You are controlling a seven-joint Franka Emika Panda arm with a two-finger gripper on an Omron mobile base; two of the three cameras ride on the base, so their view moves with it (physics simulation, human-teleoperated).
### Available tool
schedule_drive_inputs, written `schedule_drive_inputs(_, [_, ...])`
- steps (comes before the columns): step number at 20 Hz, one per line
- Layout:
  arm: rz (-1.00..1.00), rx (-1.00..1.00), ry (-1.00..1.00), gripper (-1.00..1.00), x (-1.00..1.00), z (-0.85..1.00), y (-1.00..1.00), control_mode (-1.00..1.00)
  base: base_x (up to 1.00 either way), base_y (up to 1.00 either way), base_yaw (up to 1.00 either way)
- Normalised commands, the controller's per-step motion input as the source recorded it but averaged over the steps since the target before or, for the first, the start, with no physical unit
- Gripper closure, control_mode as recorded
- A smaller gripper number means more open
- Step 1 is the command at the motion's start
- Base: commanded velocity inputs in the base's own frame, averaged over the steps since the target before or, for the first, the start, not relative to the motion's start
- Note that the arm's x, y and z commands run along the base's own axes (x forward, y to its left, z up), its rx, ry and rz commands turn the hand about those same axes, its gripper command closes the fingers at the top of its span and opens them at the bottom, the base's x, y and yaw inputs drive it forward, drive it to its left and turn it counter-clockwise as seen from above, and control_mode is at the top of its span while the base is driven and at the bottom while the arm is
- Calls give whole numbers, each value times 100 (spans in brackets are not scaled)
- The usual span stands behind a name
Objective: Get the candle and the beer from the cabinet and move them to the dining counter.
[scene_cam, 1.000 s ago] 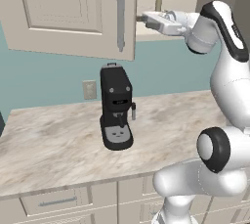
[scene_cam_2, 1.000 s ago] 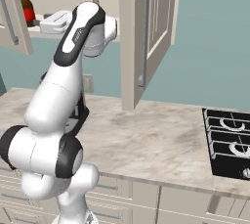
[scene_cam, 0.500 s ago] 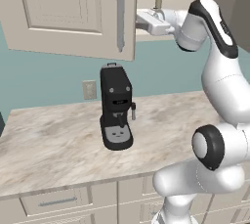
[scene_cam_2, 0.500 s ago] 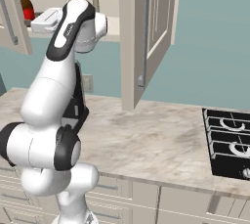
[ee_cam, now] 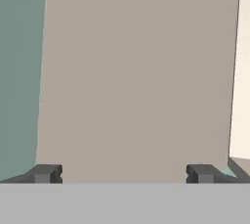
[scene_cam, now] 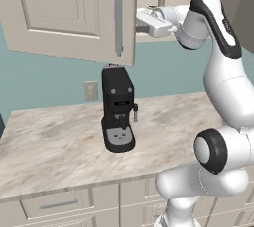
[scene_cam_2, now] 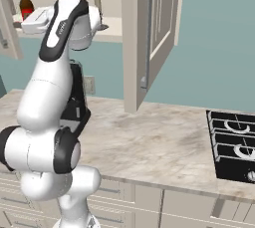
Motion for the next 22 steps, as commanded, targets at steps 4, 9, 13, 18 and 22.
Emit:
schedule_drive_inputs(4, [5, -12, 2, -100, -59, -18, 100, -100, 0, 0, 0])
schedule_drive_inputs(9, [0, -10, 4, -100, -52, -19, 100, -100, 0, 0, 0])
schedule_drive_inputs(13, [0, -5, 1, -100, -29, -17, 100, -100, 0, 0, 0])
schedule_drive_inputs(18, [-4, 0, -1, -100, -8, -12, 91, -100, 0, 0, 0])
schedule_drive_inputs(22, [-7, 0, -7, -100, 0, -3, 75, -100, 0, 0, 0])
